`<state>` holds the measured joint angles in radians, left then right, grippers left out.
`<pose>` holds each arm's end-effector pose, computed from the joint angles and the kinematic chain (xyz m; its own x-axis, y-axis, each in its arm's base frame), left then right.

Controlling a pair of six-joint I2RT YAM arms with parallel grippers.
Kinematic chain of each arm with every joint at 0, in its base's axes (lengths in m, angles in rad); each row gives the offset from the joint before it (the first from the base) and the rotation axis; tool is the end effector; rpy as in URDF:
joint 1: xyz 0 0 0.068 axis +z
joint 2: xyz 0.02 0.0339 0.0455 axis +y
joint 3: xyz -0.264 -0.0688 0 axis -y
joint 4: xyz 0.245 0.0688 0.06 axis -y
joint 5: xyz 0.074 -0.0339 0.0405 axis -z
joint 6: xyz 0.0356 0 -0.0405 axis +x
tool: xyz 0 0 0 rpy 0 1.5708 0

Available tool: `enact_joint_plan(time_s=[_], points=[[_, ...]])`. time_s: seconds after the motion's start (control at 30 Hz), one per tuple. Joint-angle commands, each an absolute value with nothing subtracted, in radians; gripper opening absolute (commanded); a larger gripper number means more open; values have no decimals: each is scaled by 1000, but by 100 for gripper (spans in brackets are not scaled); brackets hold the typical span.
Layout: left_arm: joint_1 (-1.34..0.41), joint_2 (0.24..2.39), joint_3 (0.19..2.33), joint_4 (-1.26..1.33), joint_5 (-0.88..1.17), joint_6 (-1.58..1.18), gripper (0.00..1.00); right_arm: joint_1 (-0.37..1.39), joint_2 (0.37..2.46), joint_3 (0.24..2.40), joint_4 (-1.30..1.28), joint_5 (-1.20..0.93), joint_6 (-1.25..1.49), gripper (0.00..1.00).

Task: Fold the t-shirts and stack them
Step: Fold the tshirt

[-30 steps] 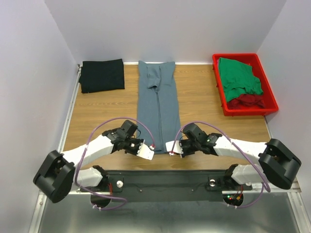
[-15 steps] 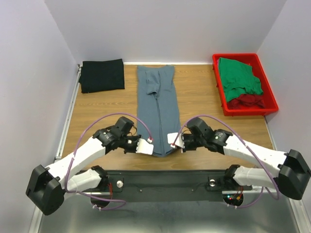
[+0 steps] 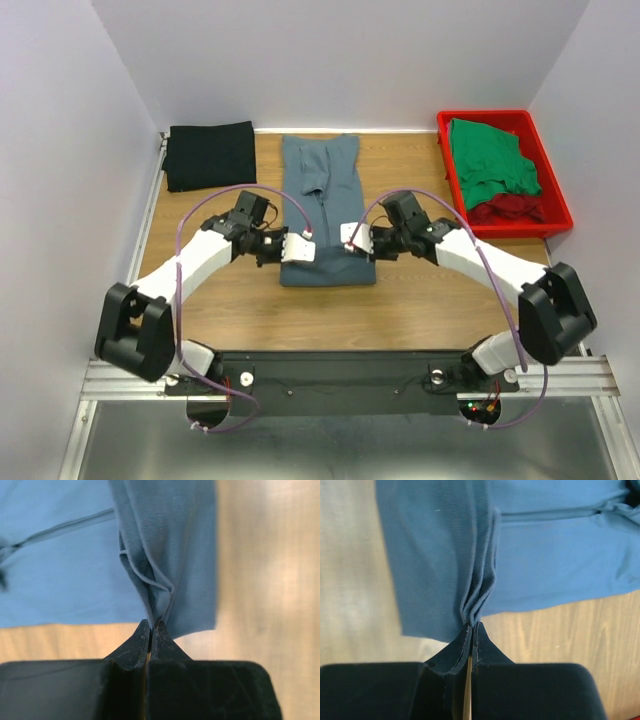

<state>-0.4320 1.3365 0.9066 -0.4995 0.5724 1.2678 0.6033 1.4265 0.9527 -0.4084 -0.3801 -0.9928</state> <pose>0.2359 -0.1300 0.2394 0.3997 0.6992 -0.5928 0.8873 -0.1329 0.4416 0.2358 0.1785 0.2337 0.2565 -0.7678 -0.5871 -0.9265 -0.0222 -0.3757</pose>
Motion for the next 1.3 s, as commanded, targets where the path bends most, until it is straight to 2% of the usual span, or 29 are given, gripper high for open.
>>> enact_joint_plan(time_s=[0.0,0.43,0.77,1.03,1.1,1.17,1.2,1.23,1.27], points=[[-376,1388,997,-469,611,1359,0,554,1512,1052,-353,-446,-1077,1],[-259,1744,1324,-506,647,1468,0,437,1807,1340,-322,-517,-1150,1],[-215,1936,1558,-537,641,1497,0,393,1999,1537,-325,-546,-1169,1],[-202,2026,1615,-503,626,1496,1,384,2095,1609,-316,-537,-1170,1],[-202,2045,1621,-494,624,1490,4,382,2111,1623,-313,-523,-1158,1],[-202,2059,1629,-471,621,1464,14,380,2115,1629,-310,-509,-1160,1],[-202,2063,1640,-463,618,1456,17,382,2117,1631,-308,-503,-1157,8],[-202,2065,1644,-447,611,1431,27,382,2117,1637,-308,-499,-1143,13],[-202,2066,1651,-434,607,1418,32,382,2114,1638,-307,-489,-1135,18]])
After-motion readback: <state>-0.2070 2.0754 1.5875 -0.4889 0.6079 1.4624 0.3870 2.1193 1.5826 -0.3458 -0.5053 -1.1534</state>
